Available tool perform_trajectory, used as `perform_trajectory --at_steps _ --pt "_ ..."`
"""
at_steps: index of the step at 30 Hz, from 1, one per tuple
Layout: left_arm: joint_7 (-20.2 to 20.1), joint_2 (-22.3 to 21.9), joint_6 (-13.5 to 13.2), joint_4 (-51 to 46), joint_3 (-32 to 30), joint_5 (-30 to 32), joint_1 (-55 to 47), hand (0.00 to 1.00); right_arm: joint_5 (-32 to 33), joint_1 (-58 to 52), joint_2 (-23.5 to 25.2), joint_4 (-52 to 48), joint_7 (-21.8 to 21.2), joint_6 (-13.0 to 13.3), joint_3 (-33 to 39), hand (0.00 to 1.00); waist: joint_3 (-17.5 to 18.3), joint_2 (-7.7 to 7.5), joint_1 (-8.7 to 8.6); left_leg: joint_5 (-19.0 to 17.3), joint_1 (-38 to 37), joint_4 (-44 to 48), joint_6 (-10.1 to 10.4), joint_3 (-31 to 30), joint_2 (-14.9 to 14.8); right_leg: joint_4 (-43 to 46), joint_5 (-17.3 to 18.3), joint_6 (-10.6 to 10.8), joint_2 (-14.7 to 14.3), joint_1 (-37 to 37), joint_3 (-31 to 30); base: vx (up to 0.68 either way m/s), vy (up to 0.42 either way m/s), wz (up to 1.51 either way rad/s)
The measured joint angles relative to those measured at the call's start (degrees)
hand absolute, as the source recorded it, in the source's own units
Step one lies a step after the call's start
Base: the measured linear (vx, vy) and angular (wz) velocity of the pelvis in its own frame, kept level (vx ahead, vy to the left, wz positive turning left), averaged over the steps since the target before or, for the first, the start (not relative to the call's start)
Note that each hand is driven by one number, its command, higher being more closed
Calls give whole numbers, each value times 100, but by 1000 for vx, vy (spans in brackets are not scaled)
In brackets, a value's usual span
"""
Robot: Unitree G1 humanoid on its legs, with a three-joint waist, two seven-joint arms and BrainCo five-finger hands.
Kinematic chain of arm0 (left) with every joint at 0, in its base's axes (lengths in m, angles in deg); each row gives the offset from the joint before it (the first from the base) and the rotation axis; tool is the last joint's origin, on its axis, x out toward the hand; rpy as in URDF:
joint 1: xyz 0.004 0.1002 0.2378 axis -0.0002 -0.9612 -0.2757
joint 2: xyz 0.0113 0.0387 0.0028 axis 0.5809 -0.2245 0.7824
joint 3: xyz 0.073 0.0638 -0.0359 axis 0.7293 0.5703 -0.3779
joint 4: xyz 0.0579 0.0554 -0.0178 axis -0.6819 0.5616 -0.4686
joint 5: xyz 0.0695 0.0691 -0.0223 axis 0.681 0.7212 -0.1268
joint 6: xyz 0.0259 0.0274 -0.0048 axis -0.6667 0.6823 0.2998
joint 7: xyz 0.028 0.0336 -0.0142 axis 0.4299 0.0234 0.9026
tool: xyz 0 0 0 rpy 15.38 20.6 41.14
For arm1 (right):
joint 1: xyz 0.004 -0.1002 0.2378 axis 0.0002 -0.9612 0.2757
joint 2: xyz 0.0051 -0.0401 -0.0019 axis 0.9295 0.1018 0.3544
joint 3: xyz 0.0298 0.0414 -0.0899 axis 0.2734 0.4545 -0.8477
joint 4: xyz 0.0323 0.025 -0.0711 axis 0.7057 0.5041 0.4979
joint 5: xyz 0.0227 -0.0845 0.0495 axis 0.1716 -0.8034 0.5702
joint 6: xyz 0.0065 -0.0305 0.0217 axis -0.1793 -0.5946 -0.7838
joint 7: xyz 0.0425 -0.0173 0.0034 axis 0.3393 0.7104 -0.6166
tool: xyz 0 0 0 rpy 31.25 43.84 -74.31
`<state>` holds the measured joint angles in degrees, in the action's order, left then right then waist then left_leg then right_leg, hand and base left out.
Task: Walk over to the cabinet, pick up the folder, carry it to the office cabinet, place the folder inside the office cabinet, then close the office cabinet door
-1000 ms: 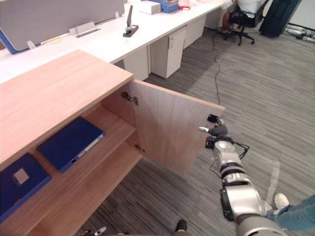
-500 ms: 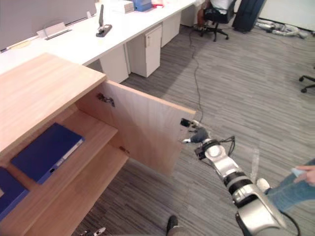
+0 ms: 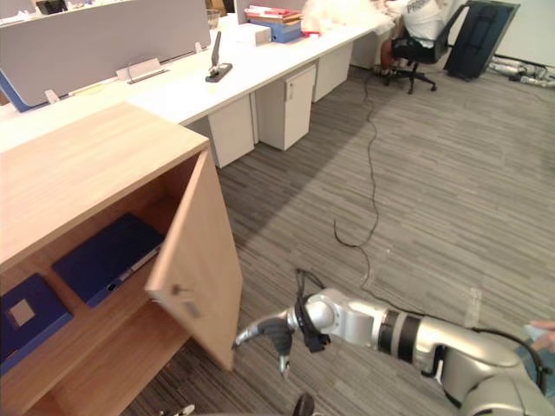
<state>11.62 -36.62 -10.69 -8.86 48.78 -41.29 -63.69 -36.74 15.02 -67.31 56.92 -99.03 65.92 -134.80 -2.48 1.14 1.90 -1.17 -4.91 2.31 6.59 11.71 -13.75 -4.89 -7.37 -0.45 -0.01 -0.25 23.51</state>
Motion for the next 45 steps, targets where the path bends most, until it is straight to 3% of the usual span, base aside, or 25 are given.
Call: perform_trajectory --at_steps 6,11,16,18,21,22,23,24,25,26,28,29,30,33,37,39,41,42,43,45 --pt "-43 91 -3 -1 -78 0 -20 0 -347 -39 -135 20 -158 -15 21 0 152 -215 82 24 -4 -10 40 -8 129 2 -83 -47 120 -1 -19 68 92 3" --pt "-38 85 -8 -45 -63 -3 34 0 -573 -157 -88 143 -149 -15 193 0 156 -219 183 9 -10 -8 15 -15 182 2 -100 -22 177 -15 -23 32 67 2" --pt "-17 78 -18 -79 14 -38 73 0 -1107 -808 803 1815 -10 -116 814 0 114 -193 403 7 -58 -22 7 -176 226 1 -90 -9 224 -134 87 -21 40 14" --pt "-2 64 -36 -111 37 -42 78 0 -1229 -1055 1130 2406 97 -213 1100 0 50 -165 412 1 -59 -23 -14 -375 268 2 -8 100 306 -255 290 -44 55 63" --pt "16 0 -112 -231 139 -42 57 0 -1687 -1857 1994 4116 668 -378 2477 0 -111 -76 501 -41 0 -10 -151 -1232 600 1398 787 320 1012 -108 935 -15 160 124" --pt "17 38 -122 -258 242 -40 42 0 -1894 -2176 2325 4714 971 -417 3385 0 -136 -134 479 -3 107 35 -228 -1635 918 2441 1221 384 1598 123 1106 11 131 172" --pt "22 76 -111 -260 338 -35 46 0 -2058 -2468 2619 5210 1368 -519 4491 0 -179 -225 420 32 214 98 -279 -2094 1182 3249 1387 334 2075 320 884 18 66 191" --pt "26 96 -110 -272 413 -23 38 0 -2049 -2590 2735 5423 1594 -592 5074 0 -197 -183 374 38 294 134 -312 -2365 1271 3520 1352 281 2160 385 596 54 26 215" --pt "26 123 -112 -309 536 -9 59 0 -2021 -2725 2959 5764 2001 -720 6167 0 -314 -70 254 75 337 116 -365 -2847 1339 3801 1266 114 2067 457 -173 43 -15 237" --pt "40 192 -110 -411 593 2 73 0 -1887 -2860 3167 6036 2361 -815 7146 0 -372 -5 185 108 578 110 -378 -3377 1343 3620 1547 144 1613 541 -1262 47 -52 233" --pt "59 248 -100 -402 620 52 152 0 -1498 -2980 3311 6151 2733 -923 7725 0 -391 -52 129 342 803 86 -258 -3835 1374 3036 1800 392 1148 449 -2136 8 -132 176" --pt "63 322 -90 -391 624 77 256 0 -1232 -3097 3479 6251 3015 -1012 8245 0 -474 -254 59 513 978 66 -137 -4233 1582 2458 2052 660 1055 191 -2617 -15 -229 179" --pt "71 238 -60 -390 555 154 333 0 -1093 -3228 3584 6318 3249 -1118 8501 0 -529 -243 69 622 1033 -17 12 -4460 1606 2232 2197 846 1050 -14 -2502 -19 -285 165" --pt "103 64 -9 -406 183 216 338 0 -982 -3541 3754 6129 3539 -1183 8639 0 -452 -191 69 648 1061 0 119 -4394 1338 2177 2233 743 886 -177 -2039 17 -221 55" --pt "201 -60 -22 -633 -273 -140 452 0 -681 -3772 3903 5881 3640 -1157 8742 0 -408 -231 69 729 1117 21 269 -4579 1284 1950 2236 700 702 -526 -1531 55 -182 56" --pt "206 -128 -49 -762 -465 -400 451 0 -640 -3803 4023 5881 3655 -1158 8863 0 -401 -314 106 771 1214 116 263 -4562 1297 1879 2232 692 679 -603 -1261 -4 -64 67" --pt "205 -214 -71 -870 -782 -581 462 0 -640 -3800 4253 5809 3666 -1157 9141 0 -468 -448 114 837 1474 300 -63 -3625 1300 1828 2204 640 768 -692 -871 -26 3 84" --pt "208 -232 -79 -889 -998 -623 514 0 -643 -3790 4346 5763 3668 -1145 9297 0 -553 -533 82 609 1820 919 -448 -2455 1127 1839 2194 624 829 -715 -588 -28 32 91" --pt "210 -236 -76 -866 -1139 -639 515 0 -643 -3789 4367 5740 3667 -1144 9415 0 -557 -517 75 236 2144 1821 -665 -1287 796 1847 2194 625 874 -816 -338 -4 45 87" --pt "223 -224 -73 -810 -1192 -638 431 0 -644 -3797 4354 5730 3667 -1144 9531 0 -548 -464 79 -335 2187 2553 -797 -1 398 1888 2204 645 952 -969 -77 100 90 62"
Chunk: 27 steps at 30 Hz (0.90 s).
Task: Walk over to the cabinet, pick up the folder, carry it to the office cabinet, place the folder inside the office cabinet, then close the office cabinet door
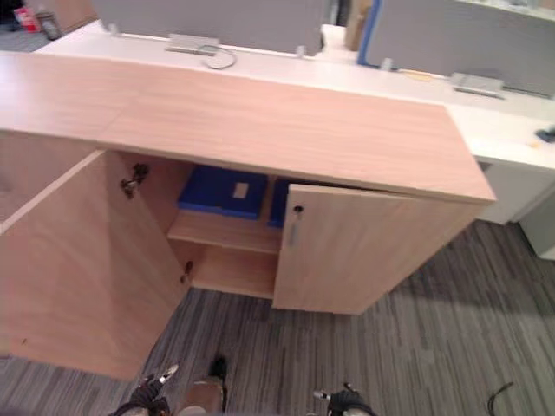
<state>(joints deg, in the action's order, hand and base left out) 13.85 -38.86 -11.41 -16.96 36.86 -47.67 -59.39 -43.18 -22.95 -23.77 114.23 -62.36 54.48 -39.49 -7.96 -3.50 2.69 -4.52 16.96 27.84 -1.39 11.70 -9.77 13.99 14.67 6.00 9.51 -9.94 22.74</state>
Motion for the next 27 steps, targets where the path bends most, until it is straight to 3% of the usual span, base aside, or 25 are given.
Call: perform_trajectory --at_steps 1,2,4,5,6,7,9,12,15,22,27 --pt "5 -4 0 91 28 3 -47 0 3 34 -24 8 1 -5 112 0 -66 101 59 -170 6 100 -154 298 -5 136 59 73 70 -14 58 169 234 52" --pt "6 51 25 204 56 8 -56 0 19 65 -3 49 -10 -3 115 0 -74 40 109 -173 19 -89 -191 281 299 69 168 -8 198 25 48 144 230 50" --pt "14 109 67 300 138 16 25 0 65 60 2 122 -9 -1 210 0 -73 17 0 -238 -13 -431 -221 598 467 -321 231 -70 231 -63 15 105 114 88" --pt "29 170 79 366 140 63 -7 0 242 60 -1 225 -5 28 320 0 -9 -40 -87 -512 43 251 -371 1299 135 -658 197 -115 314 -184 91 196 170 121" --pt "31 127 99 510 198 99 -17 0 280 103 -120 221 2 29 390 0 -39 209 -94 -700 -54 348 -189 1265 85 -631 32 -65 275 -324 217 155 156 109" --pt "34 122 109 548 239 111 14 0 285 138 -135 246 0 21 469 0 -88 188 -143 -663 -131 156 -182 1142 281 -639 -55 -39 344 -388 230 167 188 96" --pt "33 149 100 538 444 115 -4 0 379 149 -92 306 -3 -9 527 0 -48 144 -111 -96 -557 -980 -307 897 845 -671 -349 -67 384 -323 255 128 86 82" --pt "32 158 96 532 585 120 -78 0 451 139 -75 305 -1 -9 528 0 -2 144 -134 542 -1278 -2290 -292 614 1217 -806 -433 -83 251 -213 587 78 -19 64" --pt "34 151 85 533 753 54 -179 0 451 79 -98 304 -6 -9 480 0 261 185 -158 1082 -1631 -3314 -162 295 1370 -754 -507 30 186 -123 775 56 -32 47" --pt "40 165 76 537 701 -499 -245 0 456 125 -173 308 -6 -26 211 0 235 192 -145 1138 -1622 -3319 -128 35 1378 -734 -508 31 143 -241 1072 27 -34 22" --pt "40 185 91 495 106 -591 -230 0 453 172 -181 357 -31 -24 212 0 156 202 -165 1131 -1691 -3321 -122 11 1416 -682 -506 29 189 -302 1162 7 1 5"
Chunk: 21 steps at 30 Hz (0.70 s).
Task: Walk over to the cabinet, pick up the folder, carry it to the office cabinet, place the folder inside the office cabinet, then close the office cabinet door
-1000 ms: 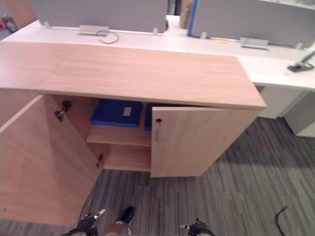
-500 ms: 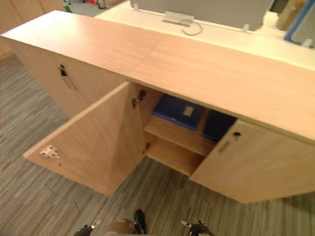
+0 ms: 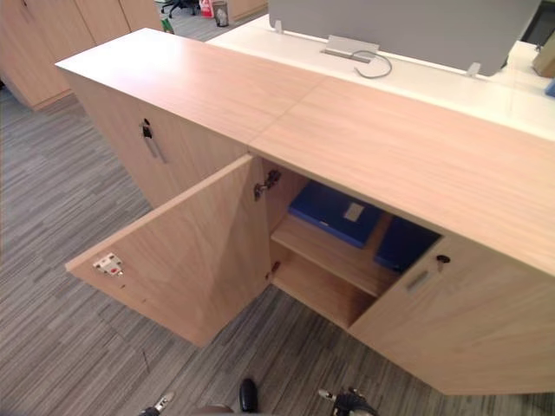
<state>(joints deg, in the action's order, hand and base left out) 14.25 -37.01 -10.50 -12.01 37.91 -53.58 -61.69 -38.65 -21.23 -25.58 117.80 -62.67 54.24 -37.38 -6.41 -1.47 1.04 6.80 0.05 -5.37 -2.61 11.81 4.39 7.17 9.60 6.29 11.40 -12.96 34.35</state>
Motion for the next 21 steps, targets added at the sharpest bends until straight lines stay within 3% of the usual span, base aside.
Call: perform_trajectory --at_steps 8,12,16,21 --pt "377 -4 32 -1057 -558 236 88 0 -9 -18 -45 39 -3 -10 106 0 -92 40 -51 -71 8 -4 15 80 44 -92 19 -16 37 9 0 -18 9 -6" --pt "679 299 118 -1962 -963 584 295 0 -23 -21 -62 28 -4 -11 105 0 -109 40 -73 -121 13 -3 -52 169 45 -198 73 -109 37 18 -22 -12 11 -11" --pt "920 558 147 -3039 -920 987 465 0 -25 -44 -87 11 -21 -12 73 0 -109 23 -69 -151 6 -2 -34 248 52 -236 78 -129 40 23 -92 23 6 -9" --pt "1167 763 225 -3428 -740 1492 528 0 -25 -148 -92 -159 -46 -12 -11 0 -80 6 -37 -180 -40 18 -32 350 35 -150 63 -110 57 60 -211 71 2 -8"
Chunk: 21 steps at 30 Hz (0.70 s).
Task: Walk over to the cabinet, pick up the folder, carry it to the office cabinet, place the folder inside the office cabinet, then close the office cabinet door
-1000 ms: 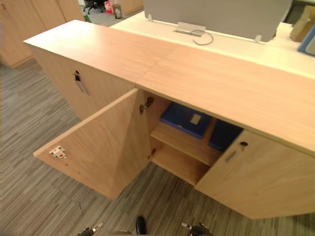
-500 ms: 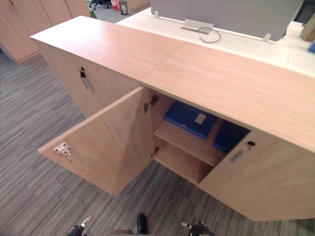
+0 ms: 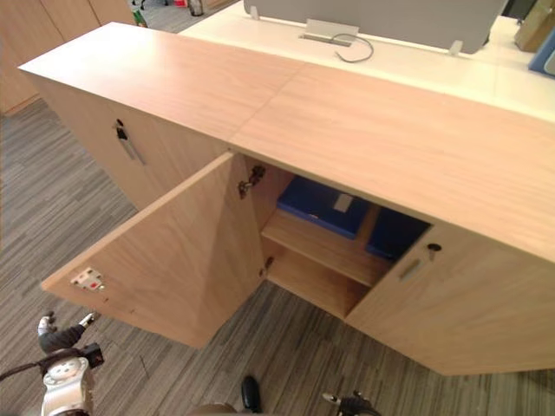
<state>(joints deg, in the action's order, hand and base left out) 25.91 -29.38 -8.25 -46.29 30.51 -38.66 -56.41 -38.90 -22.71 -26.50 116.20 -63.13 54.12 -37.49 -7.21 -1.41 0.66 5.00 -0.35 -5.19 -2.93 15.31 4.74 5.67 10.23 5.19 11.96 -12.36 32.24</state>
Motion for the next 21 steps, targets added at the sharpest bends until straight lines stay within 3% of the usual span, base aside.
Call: perform_trajectory --at_steps 3,4,5,6,7,9,11,13,21 --pt "57 162 39 -102 188 201 -47 0 0 -11 13 -21 -18 4 -217 0 33 12 70 7 -75 19 10 -22 -241 655 -4 -34 -50 229 -145 61 -13 1" --pt "83 196 65 -193 189 240 -63 0 3 -11 25 -26 -47 10 -226 0 72 37 78 25 -95 20 37 -22 -377 744 188 -108 -81 334 -149 6 -24 -6" --pt "126 249 100 -351 207 300 -59 0 3 -10 30 -38 -56 15 -231 0 110 9 77 66 -118 19 102 -11 -479 354 193 -96 -94 369 -90 0 0 0" --pt "159 305 134 -423 271 405 -62 0 3 -20 30 -36 -55 16 -231 0 123 -15 80 66 -133 19 142 -17 -495 168 69 -157 -60 404 -96 -102 -1 5" --pt "165 467 163 -428 429 491 -94 0 4 -48 25 -16 -56 16 -226 0 182 -129 106 60 -145 17 223 -36 -476 114 -399 65 76 562 -175 -142 -10 14" --pt "160 408 183 -675 616 666 -232 0 5 -147 -18 -17 -57 17 -228 0 253 -75 219 131 -154 16 346 -62 -596 62 -382 83 -33 541 -227 -115 -101 2" --pt "0 223 154 -1104 1010 679 -328 0 5 -178 -134 -16 -57 20 -380 0 273 38 218 173 -139 11 410 -60 -685 21 -403 53 -130 551 -258 -107 -123 -12" --pt "30 0 181 -1220 990 665 -344 0 20 -259 -179 -43 -76 36 -437 0 418 98 203 182 -73 -11 460 -39 -770 -91 -461 -9 -238 605 -290 -123 -70 -15" --pt "-179 -31 104 -1850 1754 943 -960 0 12 -316 -174 -42 -125 80 -450 0 478 101 304 239 66 -9 467 -63 -757 -181 -609 7 -253 696 -324 -40 -10 1"
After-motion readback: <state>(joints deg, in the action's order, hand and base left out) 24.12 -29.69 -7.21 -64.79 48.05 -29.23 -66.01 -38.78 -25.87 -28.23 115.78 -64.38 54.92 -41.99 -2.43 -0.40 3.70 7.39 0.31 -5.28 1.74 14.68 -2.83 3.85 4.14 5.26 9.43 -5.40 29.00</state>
